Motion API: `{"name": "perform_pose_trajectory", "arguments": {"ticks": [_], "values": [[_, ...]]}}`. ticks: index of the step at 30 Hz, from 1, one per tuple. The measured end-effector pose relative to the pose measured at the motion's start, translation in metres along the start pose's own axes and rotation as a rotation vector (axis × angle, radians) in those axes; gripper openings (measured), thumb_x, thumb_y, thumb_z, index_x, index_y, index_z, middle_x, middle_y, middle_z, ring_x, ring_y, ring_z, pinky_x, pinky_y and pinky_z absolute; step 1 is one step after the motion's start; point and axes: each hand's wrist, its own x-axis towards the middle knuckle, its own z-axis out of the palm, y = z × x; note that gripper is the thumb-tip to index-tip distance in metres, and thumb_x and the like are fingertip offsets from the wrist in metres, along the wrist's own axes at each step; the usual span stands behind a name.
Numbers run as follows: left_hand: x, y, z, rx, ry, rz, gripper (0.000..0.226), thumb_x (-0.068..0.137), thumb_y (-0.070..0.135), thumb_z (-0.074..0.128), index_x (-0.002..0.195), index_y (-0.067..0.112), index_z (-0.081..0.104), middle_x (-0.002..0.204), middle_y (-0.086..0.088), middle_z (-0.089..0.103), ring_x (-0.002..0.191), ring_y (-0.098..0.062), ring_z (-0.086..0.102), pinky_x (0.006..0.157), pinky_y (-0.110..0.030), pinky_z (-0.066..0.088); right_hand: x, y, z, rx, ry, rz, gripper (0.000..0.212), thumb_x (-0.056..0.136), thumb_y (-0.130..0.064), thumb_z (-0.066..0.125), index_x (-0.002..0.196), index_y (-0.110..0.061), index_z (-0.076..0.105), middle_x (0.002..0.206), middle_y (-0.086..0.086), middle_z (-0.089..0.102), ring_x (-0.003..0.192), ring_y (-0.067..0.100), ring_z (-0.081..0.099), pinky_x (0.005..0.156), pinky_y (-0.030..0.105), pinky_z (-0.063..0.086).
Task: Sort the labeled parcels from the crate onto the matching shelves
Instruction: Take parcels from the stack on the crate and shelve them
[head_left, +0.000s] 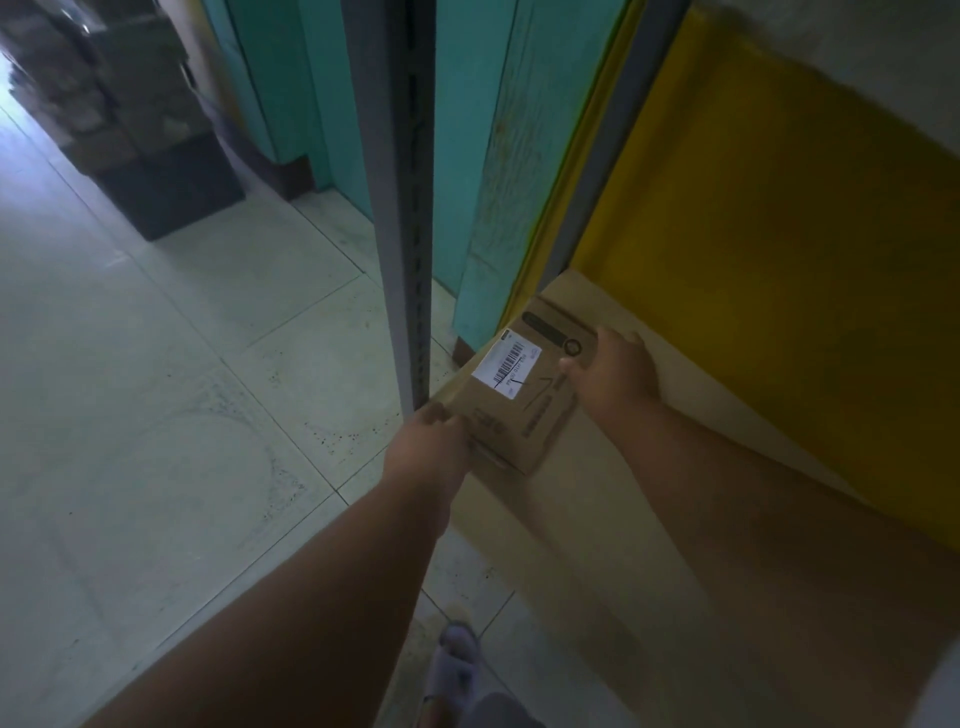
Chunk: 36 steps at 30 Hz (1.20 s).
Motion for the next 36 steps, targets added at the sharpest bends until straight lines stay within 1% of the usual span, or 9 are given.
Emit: {"name": "perform_pose_trajectory", "arguments": {"ticks": [4,9,12,16,19,21,24,27,36], "values": [[-0.022,-0.002,-0.011,0.137,0.024,0.04,0.051,0.095,0.022,0.057,0.145,0.022,0.044,0.125,-0.009,0.064,0.104,-0.03,0.068,0.092,-0.05,0.057,-0.03,-0.006,-0.02,0.055,0.055,-0.021,0.069,0.088,-0.038,0.072,0.141,-0.004,0.045,0.141,0.02,0.046,0.128,0.034,0.047,0.104,0.039,0.04],[-0.083,-0.004,-0.056,0.511,-0.015,0.215,0.031,0.099,0.028,0.055,0.13,0.025,0.056,0.11,0.005,0.062,0.087,-0.016,0.063,0.076,-0.033,0.055,-0.132,-0.043,-0.055,0.244,-0.06,-0.132,0.06,0.088,-0.039,0.069,0.138,-0.011,0.05,0.136,0.01,0.05,0.124,0.023,0.047,0.097,0.032,0.042],[-0.11,0.001,-0.106,0.611,-0.012,0.302,0.03,0.097,0.03,0.058,0.127,0.027,0.06,0.109,0.005,0.063,0.088,-0.019,0.065,0.081,-0.035,0.057,-0.191,-0.082,-0.074,0.333,-0.125,-0.226,0.059,0.09,-0.039,0.068,0.139,-0.014,0.048,0.134,0.006,0.05,0.122,0.019,0.049,0.096,0.031,0.046],[-0.121,0.006,-0.193,0.707,0.079,0.316,0.03,0.096,0.031,0.059,0.125,0.027,0.06,0.106,0.006,0.063,0.096,-0.018,0.064,0.087,-0.033,0.053,-0.245,-0.145,-0.084,0.367,-0.24,-0.354,0.057,0.092,-0.038,0.065,0.142,-0.019,0.045,0.134,0.0,0.05,0.116,0.007,0.049,0.081,0.012,0.038],[-0.119,0.011,-0.265,0.689,0.162,0.308,0.029,0.096,0.031,0.06,0.124,0.026,0.061,0.104,0.006,0.063,0.096,-0.018,0.063,0.087,-0.031,0.051,-0.268,-0.209,-0.081,0.39,-0.245,-0.47,0.054,0.09,-0.035,0.068,0.137,-0.019,0.049,0.129,-0.003,0.049,0.111,0.005,0.05,0.089,0.019,0.044],[-0.116,0.018,-0.313,0.665,0.215,0.314,0.028,0.095,0.032,0.06,0.123,0.026,0.061,0.104,0.006,0.063,0.095,-0.017,0.063,0.085,-0.031,0.051,-0.276,-0.26,-0.077,0.393,-0.227,-0.54,0.051,0.088,-0.031,0.07,0.134,-0.016,0.052,0.124,-0.006,0.046,0.11,0.009,0.052,0.092,0.021,0.044],[-0.109,0.033,-0.383,0.671,0.258,0.34,0.029,0.097,0.035,0.059,0.124,0.027,0.059,0.107,0.007,0.062,0.094,-0.015,0.063,0.084,-0.031,0.052,-0.283,-0.338,-0.075,0.397,-0.167,-0.617,0.05,0.088,-0.03,0.07,0.133,-0.015,0.054,0.127,-0.002,0.048,0.113,0.01,0.053,0.087,0.004,0.033],[-0.104,0.056,-0.444,0.654,0.327,0.359,0.03,0.096,0.034,0.058,0.125,0.027,0.059,0.108,0.007,0.06,0.094,-0.014,0.062,0.085,-0.03,0.051,-0.28,-0.407,-0.076,0.42,-0.161,-0.663,0.05,0.09,-0.034,0.067,0.136,-0.02,0.05,0.134,-0.002,0.047,0.117,0.007,0.05,0.08,-0.001,0.029],[-0.005,0.14,-0.539,0.611,0.394,0.366,0.031,0.095,0.031,0.062,0.126,0.026,0.059,0.108,0.005,0.06,0.089,-0.013,0.061,0.081,-0.029,0.049,-0.185,-0.545,-0.07,0.399,-0.117,-0.731,0.052,0.088,-0.036,0.068,0.135,-0.022,0.05,0.13,-0.002,0.049,0.115,0.012,0.054,0.092,0.02,0.04]]}}
